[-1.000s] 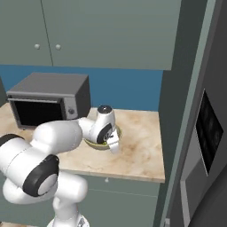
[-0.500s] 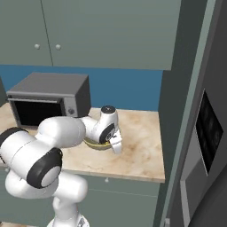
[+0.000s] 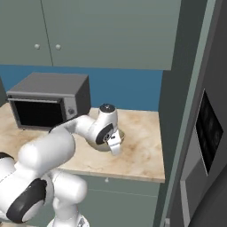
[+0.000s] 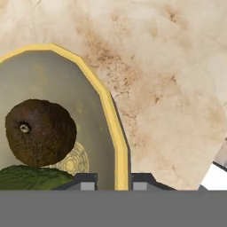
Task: Place the bowl with the cucumber and avocado on the top shelf of the fridge. Place the bowl with the chicken drumsticks on the second highest shelf of the fridge.
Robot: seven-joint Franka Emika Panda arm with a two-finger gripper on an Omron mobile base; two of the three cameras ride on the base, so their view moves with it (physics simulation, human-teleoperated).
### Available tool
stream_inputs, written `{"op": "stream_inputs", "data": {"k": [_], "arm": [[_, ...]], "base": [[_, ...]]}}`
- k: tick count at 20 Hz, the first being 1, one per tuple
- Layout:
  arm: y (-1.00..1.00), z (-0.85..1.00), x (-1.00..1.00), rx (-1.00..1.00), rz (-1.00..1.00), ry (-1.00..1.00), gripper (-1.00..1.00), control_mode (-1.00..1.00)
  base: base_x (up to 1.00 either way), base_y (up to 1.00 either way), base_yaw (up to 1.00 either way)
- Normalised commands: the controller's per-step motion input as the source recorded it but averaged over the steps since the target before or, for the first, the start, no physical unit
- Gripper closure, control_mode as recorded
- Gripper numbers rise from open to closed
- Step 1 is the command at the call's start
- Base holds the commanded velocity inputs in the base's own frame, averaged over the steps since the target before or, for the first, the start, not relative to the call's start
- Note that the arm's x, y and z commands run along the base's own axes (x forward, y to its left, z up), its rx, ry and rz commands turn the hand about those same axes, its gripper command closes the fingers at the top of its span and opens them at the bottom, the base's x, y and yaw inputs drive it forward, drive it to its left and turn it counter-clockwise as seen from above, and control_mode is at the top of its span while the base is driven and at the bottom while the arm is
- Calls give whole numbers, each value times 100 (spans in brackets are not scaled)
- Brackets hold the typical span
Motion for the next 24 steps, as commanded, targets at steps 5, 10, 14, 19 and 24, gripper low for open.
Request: {"op": "stream_inputs", "data": {"k": [5,10,14,19,24], "arm": [[23,86,-76,0,-9,-11,100,-100],[36,91,-79,0,-9,-19,100,-100],[49,72,-86,0,-5,-18,100,-100],[8,5,-60,0,0,-14,100,100],[0,0,0,0,0,0,100,100]], "base": [[0,0,0],[0,0,0],[0,0,0],[-40,0,0],[-100,-8,0]]}}
